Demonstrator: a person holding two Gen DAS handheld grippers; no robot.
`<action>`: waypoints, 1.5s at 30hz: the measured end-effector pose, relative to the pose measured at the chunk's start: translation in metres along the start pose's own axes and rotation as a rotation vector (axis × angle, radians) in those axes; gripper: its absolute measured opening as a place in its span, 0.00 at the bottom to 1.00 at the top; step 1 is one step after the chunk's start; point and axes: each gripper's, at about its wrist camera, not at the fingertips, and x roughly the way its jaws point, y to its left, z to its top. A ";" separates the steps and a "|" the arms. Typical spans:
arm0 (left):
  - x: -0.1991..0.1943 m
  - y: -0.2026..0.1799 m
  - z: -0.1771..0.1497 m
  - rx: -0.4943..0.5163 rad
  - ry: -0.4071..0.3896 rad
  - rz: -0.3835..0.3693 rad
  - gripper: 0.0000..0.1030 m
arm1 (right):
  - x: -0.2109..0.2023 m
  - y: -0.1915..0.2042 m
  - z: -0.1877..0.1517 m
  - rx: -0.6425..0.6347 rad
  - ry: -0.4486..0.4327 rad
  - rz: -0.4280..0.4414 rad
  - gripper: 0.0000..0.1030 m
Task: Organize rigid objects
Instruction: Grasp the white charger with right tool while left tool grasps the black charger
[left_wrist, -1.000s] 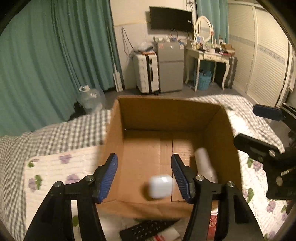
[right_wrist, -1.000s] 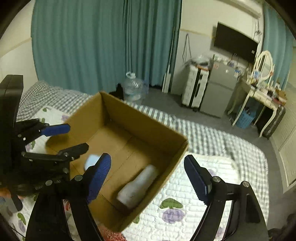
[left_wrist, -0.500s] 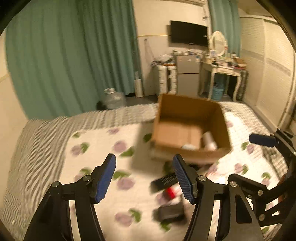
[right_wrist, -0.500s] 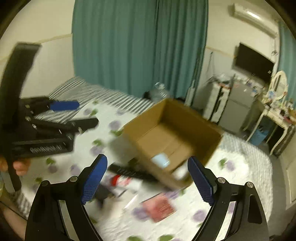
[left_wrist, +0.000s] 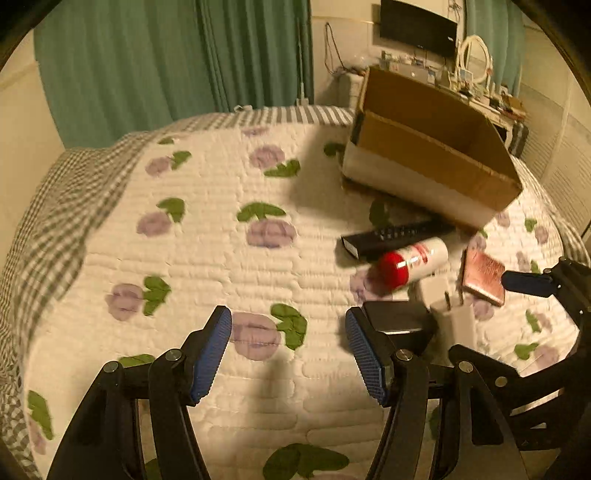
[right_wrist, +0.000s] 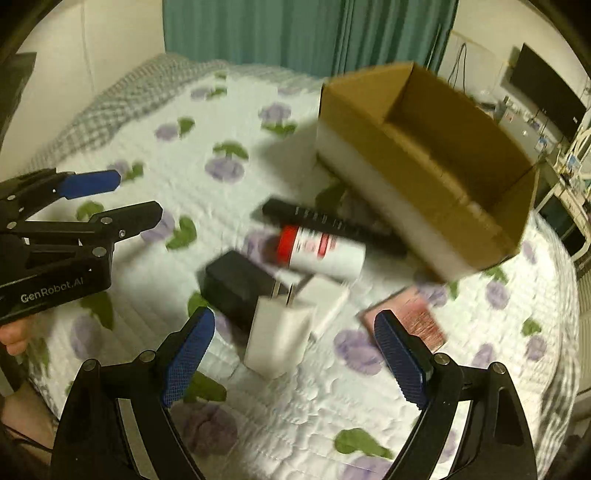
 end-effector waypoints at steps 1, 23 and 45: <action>0.004 -0.002 -0.002 0.007 0.008 -0.012 0.65 | 0.008 -0.002 -0.003 0.019 0.017 0.007 0.85; 0.035 -0.072 -0.012 0.074 0.222 -0.215 0.65 | 0.000 -0.081 -0.024 0.193 -0.012 0.049 0.28; 0.071 -0.087 0.011 0.089 0.306 -0.120 0.69 | 0.026 -0.069 -0.034 0.130 0.029 0.045 0.34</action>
